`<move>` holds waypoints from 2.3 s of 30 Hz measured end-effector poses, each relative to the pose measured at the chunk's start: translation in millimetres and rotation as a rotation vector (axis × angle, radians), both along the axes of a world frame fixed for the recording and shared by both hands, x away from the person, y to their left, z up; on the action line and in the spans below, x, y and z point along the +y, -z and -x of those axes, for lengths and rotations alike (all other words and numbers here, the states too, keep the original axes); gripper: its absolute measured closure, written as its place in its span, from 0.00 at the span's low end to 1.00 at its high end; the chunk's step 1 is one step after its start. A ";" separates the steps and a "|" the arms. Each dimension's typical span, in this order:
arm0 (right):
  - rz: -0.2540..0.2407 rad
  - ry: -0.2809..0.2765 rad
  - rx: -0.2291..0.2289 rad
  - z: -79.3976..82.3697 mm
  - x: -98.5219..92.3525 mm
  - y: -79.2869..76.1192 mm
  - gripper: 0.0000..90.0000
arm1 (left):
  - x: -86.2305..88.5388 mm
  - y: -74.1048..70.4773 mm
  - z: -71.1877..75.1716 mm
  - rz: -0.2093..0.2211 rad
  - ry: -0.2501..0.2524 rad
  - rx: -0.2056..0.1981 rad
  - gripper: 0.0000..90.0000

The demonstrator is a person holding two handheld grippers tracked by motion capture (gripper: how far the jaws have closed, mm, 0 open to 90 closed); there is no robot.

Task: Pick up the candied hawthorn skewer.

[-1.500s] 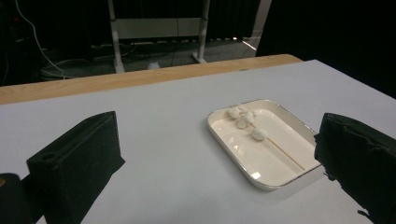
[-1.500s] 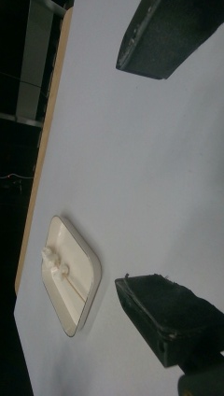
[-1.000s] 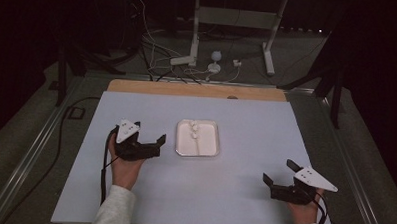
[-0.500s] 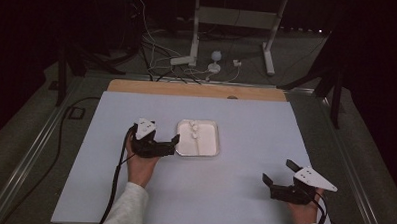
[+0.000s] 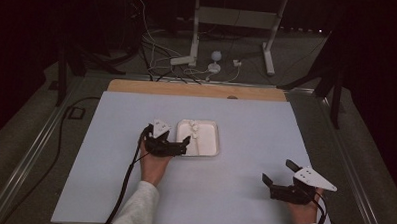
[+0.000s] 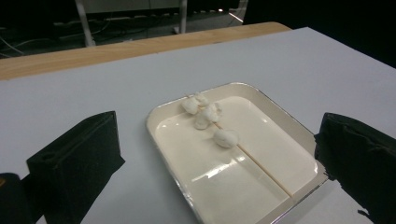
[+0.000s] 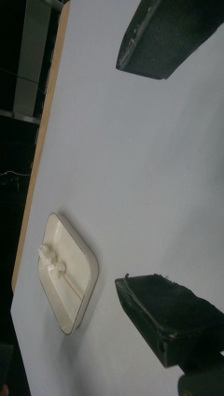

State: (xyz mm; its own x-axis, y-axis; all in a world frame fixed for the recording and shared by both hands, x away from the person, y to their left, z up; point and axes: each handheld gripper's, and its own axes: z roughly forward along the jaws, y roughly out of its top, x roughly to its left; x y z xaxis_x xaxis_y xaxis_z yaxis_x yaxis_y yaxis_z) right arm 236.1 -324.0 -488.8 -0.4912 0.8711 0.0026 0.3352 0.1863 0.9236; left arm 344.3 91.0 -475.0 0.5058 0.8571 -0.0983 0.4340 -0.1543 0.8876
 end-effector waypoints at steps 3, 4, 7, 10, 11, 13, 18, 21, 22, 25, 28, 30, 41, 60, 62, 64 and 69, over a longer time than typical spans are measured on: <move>0.000 0.000 0.000 -0.1 0.1 0.1 0.00 | -5.2 3.9 -2.0 -0.006 0.009 0.006 0.01; 0.001 -0.001 0.001 -0.2 0.2 0.2 0.00 | -6.6 5.4 -2.7 -0.010 0.011 0.009 0.01; 0.001 -0.002 0.002 -0.3 0.4 0.3 0.00 | -11.2 10.0 -4.6 -0.012 0.014 0.020 0.01; 0.002 -0.003 0.002 -0.6 0.6 0.6 0.00 | -16.0 14.7 -7.0 -0.015 0.022 0.028 0.01; 0.002 -0.003 0.002 -0.6 0.7 0.5 0.00 | -17.5 16.2 -7.6 -0.017 0.022 0.032 0.01; 0.001 -0.002 0.004 -0.7 0.5 0.7 0.00 | -20.5 19.0 -9.1 -0.017 0.021 0.040 0.01; 0.001 -0.002 0.004 -0.8 0.5 0.7 0.00 | -28.1 25.6 -13.4 -0.026 0.020 0.062 0.01; 0.002 -0.001 0.004 -0.9 0.4 0.8 0.00 | -33.3 28.3 -15.5 -0.037 0.023 0.074 0.01; 0.002 -0.001 0.004 -0.9 0.3 0.7 0.00 | -35.5 29.1 -16.0 -0.037 0.023 0.076 0.01; 0.002 -0.001 0.004 -0.7 0.2 0.5 0.00 | -41.9 31.9 -18.0 -0.040 0.032 0.086 0.01; 0.001 0.000 0.003 -0.7 0.1 0.5 0.00 | -48.4 35.2 -20.1 -0.049 0.041 0.105 0.01; 0.001 0.000 0.003 -0.7 -0.3 0.5 0.00 | -53.1 37.4 -21.7 -0.061 0.046 0.120 0.01; -0.001 0.004 0.002 -0.4 -1.8 0.1 0.00 | -67.8 47.3 -25.5 -0.216 0.002 0.207 0.20; 0.001 0.002 0.008 -0.7 -1.7 0.5 0.00 | -40.7 36.3 -27.5 -0.164 -0.004 0.390 0.98; 0.003 0.001 0.010 -0.8 -1.7 0.7 0.00 | -39.0 36.3 -28.3 -0.150 0.002 0.401 1.00; 0.003 0.000 0.010 -0.9 -1.8 0.7 0.00 | -38.6 35.7 -28.1 -0.152 0.002 0.406 1.00; 0.003 0.001 0.010 -1.0 -2.3 0.9 0.00 | -35.9 29.5 -24.6 -0.122 0.016 0.402 1.00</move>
State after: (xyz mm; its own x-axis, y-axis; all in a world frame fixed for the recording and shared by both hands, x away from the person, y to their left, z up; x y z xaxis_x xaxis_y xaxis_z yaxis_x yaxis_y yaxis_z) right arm 237.2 -326.3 -489.6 -0.4905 0.8714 0.0043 0.3441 0.1892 0.9197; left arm 368.9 55.1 -504.5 0.4611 0.8670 -0.1891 0.7387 -0.2570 0.6231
